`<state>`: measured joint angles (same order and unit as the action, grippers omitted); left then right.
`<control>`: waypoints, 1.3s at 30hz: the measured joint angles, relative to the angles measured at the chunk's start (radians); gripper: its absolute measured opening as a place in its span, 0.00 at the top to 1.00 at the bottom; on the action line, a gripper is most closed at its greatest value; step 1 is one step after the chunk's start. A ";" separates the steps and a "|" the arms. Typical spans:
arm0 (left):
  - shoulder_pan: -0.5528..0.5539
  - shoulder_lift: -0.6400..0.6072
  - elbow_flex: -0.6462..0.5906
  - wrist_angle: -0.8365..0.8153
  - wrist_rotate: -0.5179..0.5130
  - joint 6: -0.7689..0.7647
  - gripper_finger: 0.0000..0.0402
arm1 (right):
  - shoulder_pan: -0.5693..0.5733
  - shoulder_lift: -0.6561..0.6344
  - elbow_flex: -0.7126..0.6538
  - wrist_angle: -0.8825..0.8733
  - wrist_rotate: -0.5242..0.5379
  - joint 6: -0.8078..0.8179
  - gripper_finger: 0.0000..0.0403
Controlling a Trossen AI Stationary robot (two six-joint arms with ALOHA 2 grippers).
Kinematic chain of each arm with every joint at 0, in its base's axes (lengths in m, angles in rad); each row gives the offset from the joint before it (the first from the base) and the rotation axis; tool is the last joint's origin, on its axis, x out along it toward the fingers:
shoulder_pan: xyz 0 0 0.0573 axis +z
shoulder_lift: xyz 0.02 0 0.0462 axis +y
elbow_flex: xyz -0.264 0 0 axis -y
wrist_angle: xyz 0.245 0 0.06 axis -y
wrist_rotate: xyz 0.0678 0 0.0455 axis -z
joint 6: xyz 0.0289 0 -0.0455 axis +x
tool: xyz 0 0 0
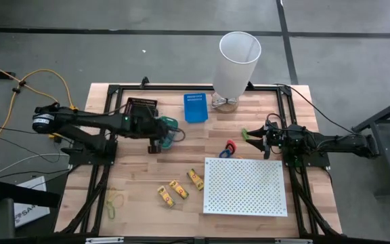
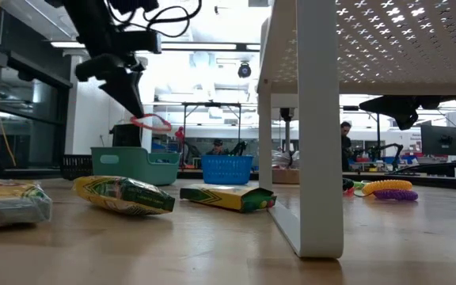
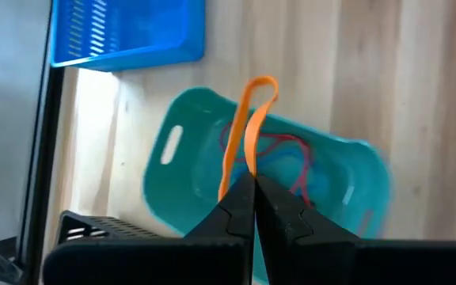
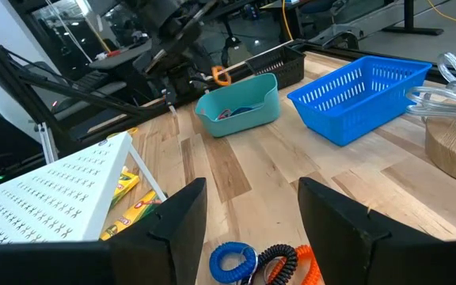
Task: Pick & Place Office Desk Supplies
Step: Put the orange rubber band into the green bin
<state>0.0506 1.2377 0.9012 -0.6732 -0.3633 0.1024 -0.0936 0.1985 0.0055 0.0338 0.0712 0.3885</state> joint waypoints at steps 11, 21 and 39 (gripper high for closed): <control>0.099 0.001 0.000 0.030 0.080 0.055 1.00 | 0.000 0.000 0.000 0.000 0.000 0.000 0.53; 0.099 0.087 -0.003 0.023 0.081 0.023 1.00 | 0.000 0.000 0.000 0.000 0.000 0.000 0.53; 0.133 0.206 -0.004 0.028 0.080 0.021 1.00 | 0.000 0.000 0.000 0.000 0.000 0.000 0.53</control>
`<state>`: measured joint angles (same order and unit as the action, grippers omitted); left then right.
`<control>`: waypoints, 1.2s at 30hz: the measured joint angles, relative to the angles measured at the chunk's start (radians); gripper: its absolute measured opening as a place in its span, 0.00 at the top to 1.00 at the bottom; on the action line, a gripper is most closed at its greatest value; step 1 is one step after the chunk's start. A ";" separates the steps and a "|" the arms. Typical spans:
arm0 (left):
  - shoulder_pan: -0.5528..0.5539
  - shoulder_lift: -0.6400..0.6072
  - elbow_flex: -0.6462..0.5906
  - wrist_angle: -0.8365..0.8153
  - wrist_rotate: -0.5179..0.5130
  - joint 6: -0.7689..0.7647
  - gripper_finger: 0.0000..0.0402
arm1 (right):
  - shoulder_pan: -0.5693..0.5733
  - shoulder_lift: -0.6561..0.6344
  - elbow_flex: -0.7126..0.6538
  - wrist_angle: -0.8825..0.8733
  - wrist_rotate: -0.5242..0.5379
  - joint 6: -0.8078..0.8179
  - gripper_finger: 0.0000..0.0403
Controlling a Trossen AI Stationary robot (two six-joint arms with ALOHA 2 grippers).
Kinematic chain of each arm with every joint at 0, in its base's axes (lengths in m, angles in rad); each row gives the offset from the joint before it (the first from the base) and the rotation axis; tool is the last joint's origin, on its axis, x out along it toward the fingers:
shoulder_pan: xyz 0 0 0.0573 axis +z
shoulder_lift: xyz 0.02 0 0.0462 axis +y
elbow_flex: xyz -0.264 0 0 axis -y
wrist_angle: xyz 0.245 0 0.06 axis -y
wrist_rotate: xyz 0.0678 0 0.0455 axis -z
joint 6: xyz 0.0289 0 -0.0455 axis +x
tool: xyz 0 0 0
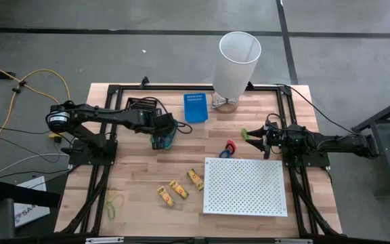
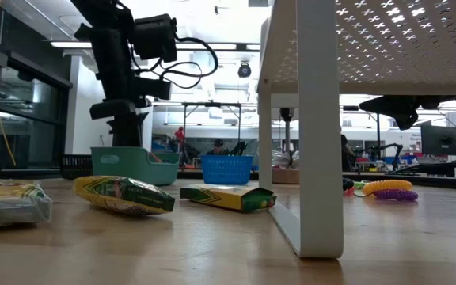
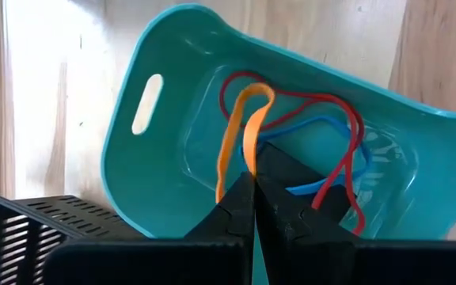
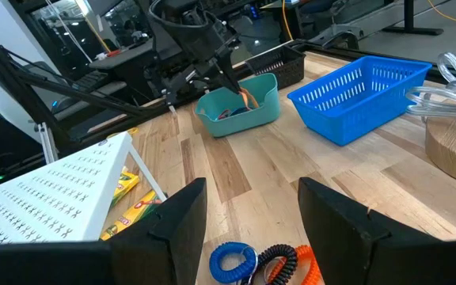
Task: Pick & Place Office Desk Supplies
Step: Put the orange rubber band into the green bin, then put the yellow rubber band into the green bin
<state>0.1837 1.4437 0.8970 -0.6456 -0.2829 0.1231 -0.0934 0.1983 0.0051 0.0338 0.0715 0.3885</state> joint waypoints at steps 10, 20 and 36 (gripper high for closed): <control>0.027 0.000 0.000 -0.001 0.071 -0.011 0.94 | 0.000 0.000 0.000 0.000 0.000 0.000 0.53; 0.037 0.000 0.000 -0.001 0.077 -0.007 0.89 | 0.000 0.000 0.000 0.000 0.000 0.000 0.53; -0.029 -0.136 0.025 -0.085 0.062 -0.031 0.88 | 0.000 0.000 0.000 0.000 0.000 0.000 0.53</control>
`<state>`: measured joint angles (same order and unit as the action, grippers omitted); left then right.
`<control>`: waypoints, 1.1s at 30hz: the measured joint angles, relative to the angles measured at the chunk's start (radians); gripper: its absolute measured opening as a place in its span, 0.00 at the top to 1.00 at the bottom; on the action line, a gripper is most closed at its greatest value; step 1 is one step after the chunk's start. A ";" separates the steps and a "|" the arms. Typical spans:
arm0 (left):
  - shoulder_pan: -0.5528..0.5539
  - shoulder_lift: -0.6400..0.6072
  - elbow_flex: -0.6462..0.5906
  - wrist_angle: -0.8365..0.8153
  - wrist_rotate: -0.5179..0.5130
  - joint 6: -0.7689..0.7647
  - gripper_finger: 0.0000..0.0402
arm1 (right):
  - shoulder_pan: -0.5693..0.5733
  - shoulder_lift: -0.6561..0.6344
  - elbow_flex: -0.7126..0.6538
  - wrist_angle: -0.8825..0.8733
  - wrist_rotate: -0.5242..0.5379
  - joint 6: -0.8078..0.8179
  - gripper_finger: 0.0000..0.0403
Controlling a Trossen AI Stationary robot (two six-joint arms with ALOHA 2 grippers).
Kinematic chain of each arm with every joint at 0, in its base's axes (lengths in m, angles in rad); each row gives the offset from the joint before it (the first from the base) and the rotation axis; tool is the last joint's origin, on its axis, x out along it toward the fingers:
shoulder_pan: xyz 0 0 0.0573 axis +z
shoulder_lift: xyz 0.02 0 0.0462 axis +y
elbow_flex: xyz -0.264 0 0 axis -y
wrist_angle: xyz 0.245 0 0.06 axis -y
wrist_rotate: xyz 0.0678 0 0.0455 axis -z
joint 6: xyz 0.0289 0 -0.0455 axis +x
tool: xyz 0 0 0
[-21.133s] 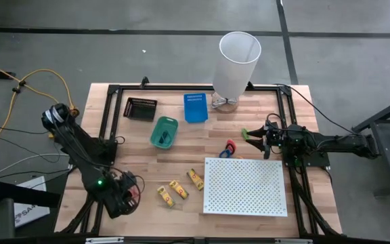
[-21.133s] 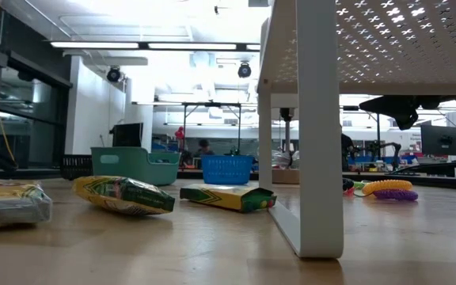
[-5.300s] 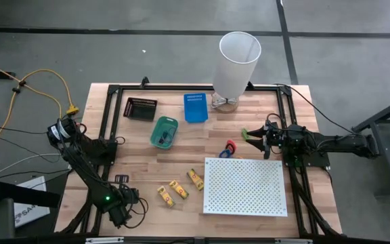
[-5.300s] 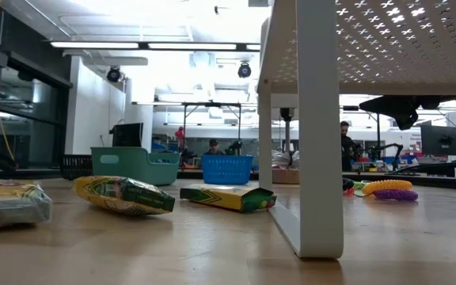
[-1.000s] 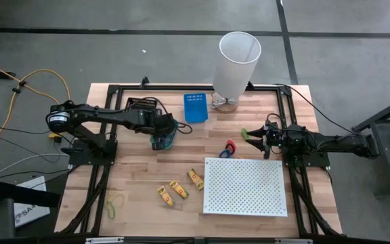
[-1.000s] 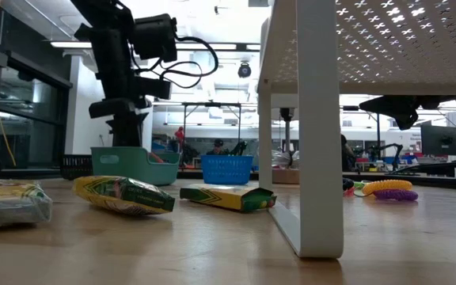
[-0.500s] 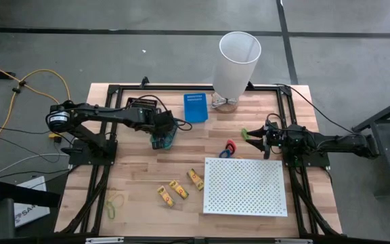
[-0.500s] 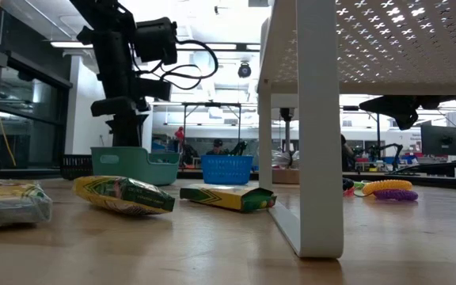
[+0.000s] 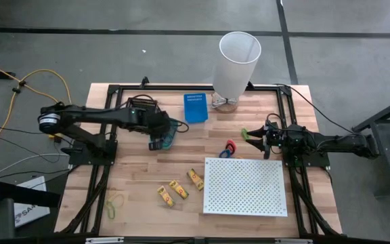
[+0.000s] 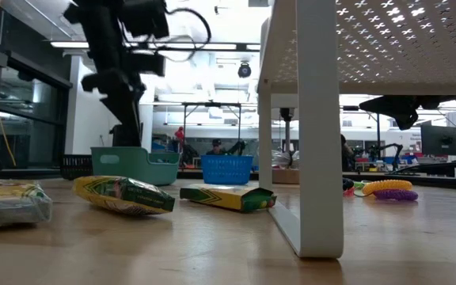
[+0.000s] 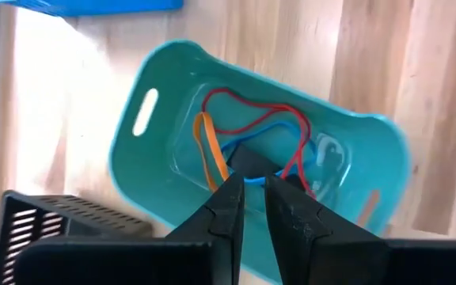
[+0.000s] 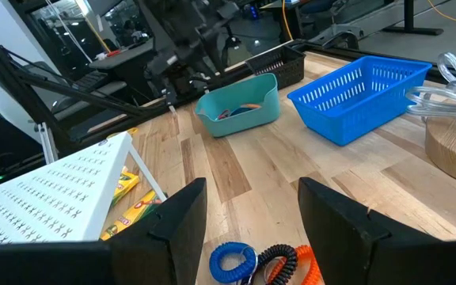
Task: Pick & Place Office Desk Supplies
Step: Put the yellow rubber band into the green bin
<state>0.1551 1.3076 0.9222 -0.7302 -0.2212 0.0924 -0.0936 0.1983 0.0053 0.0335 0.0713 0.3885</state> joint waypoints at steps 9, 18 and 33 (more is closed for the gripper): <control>-0.071 -0.044 0.000 -0.046 -0.041 -0.063 0.88 | 0.000 0.000 0.000 0.000 0.000 0.000 0.53; -0.265 -0.044 0.000 -0.140 -0.016 -0.287 0.88 | 0.000 0.000 0.000 0.000 0.000 0.000 0.53; -0.783 -0.044 0.000 -0.239 -0.013 -0.976 0.88 | 0.000 0.000 0.000 0.000 0.000 0.000 0.53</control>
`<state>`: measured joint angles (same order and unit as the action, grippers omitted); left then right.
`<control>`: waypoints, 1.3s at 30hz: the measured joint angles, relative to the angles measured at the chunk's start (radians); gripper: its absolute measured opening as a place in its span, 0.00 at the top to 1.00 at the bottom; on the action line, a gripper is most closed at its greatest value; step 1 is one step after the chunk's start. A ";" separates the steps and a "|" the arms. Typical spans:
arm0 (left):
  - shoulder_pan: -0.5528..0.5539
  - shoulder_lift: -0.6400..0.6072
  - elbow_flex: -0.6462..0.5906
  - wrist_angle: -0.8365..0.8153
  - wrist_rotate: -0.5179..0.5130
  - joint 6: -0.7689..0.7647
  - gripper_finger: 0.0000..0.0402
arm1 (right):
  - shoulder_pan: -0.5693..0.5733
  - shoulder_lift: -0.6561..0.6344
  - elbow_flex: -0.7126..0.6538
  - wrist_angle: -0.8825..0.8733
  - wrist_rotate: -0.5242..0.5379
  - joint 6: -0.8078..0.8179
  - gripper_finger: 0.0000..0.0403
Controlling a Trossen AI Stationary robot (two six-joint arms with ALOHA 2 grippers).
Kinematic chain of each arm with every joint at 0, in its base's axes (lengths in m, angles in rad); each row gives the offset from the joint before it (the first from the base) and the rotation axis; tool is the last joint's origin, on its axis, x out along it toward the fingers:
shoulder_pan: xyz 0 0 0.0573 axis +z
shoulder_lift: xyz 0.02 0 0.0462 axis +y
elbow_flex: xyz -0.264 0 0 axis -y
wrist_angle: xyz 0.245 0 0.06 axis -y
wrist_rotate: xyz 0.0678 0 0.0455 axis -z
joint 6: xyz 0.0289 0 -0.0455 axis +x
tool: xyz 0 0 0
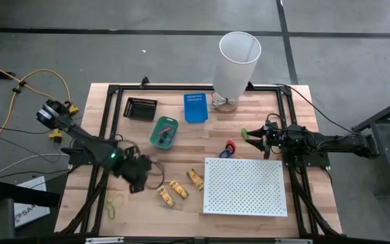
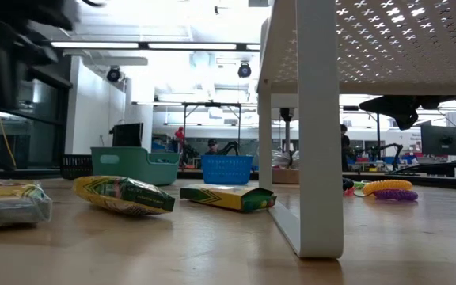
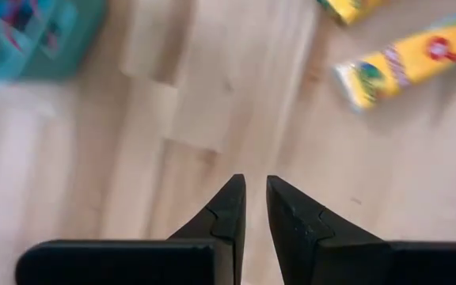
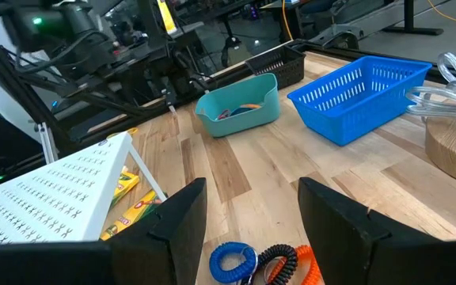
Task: Pick & Place Office Desk Supplies
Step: Put the yellow rubber band into the green bin
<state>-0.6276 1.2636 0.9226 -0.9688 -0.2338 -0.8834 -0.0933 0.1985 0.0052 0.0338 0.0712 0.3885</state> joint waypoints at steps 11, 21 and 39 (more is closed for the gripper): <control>-0.337 0.000 0.000 0.000 0.042 -0.484 0.88 | 0.000 0.000 0.000 0.000 0.000 0.000 0.53; -0.550 0.001 0.000 0.004 0.056 -0.868 0.88 | 0.000 0.000 0.000 0.000 0.000 0.000 0.53; -0.525 0.064 0.000 -0.001 0.110 -0.854 0.88 | 0.000 0.000 0.000 0.000 0.000 0.000 0.53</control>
<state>-1.1524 1.3272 0.9226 -0.9697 -0.1235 -1.7373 -0.0934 0.1983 0.0051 0.0338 0.0711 0.3885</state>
